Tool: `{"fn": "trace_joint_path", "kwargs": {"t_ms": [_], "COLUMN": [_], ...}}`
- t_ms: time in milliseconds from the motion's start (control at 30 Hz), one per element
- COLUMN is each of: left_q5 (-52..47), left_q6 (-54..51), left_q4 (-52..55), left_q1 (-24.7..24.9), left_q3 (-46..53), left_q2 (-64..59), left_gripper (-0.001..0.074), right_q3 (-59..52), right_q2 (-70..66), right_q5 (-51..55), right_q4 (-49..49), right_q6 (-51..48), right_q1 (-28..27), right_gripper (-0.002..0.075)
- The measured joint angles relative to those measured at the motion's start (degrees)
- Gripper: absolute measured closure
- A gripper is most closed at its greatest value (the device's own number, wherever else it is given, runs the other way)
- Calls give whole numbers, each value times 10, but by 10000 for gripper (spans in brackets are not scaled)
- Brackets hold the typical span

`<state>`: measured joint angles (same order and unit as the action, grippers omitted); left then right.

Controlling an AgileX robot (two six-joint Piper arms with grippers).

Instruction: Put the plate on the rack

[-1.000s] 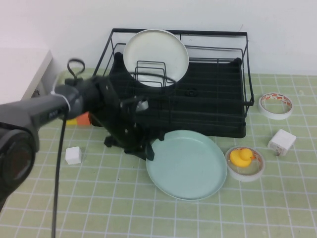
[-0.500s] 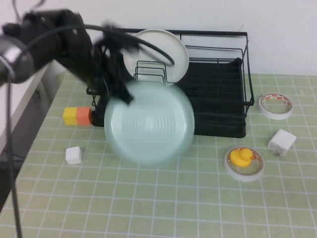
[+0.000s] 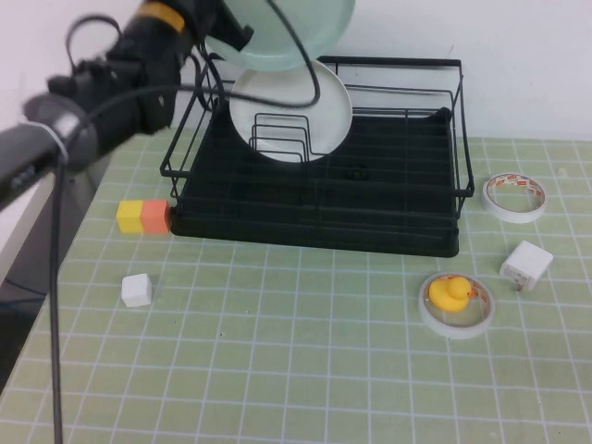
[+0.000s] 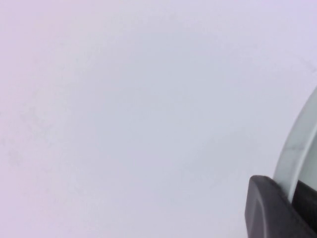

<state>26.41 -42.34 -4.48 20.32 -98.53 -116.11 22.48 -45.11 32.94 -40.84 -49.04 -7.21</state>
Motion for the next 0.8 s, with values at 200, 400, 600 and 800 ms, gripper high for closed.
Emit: {"fn": "trace_joint_path", "kwargs": {"t_ms": [200,400,600,800], "left_q5": [50,88,101,99], "left_q6": [3,30,51,85], "left_q4": [51,84,112,132], "left_q1": [-10,-17,-31,-38], "left_q3": [0,0,-20,-71], "left_q2": [-57,-90,-124,-161], "left_gripper": [732,733,734,734], "right_q3": [0,0,0,0], "right_q2": [0,0,0,0], "right_q5": [0,-1,-8,-9], "right_q4": [0,2,6,9], "right_q6": [0,0,0,0], "right_q1": [0,0,0,0], "right_gripper": [728,728,728,728]}}
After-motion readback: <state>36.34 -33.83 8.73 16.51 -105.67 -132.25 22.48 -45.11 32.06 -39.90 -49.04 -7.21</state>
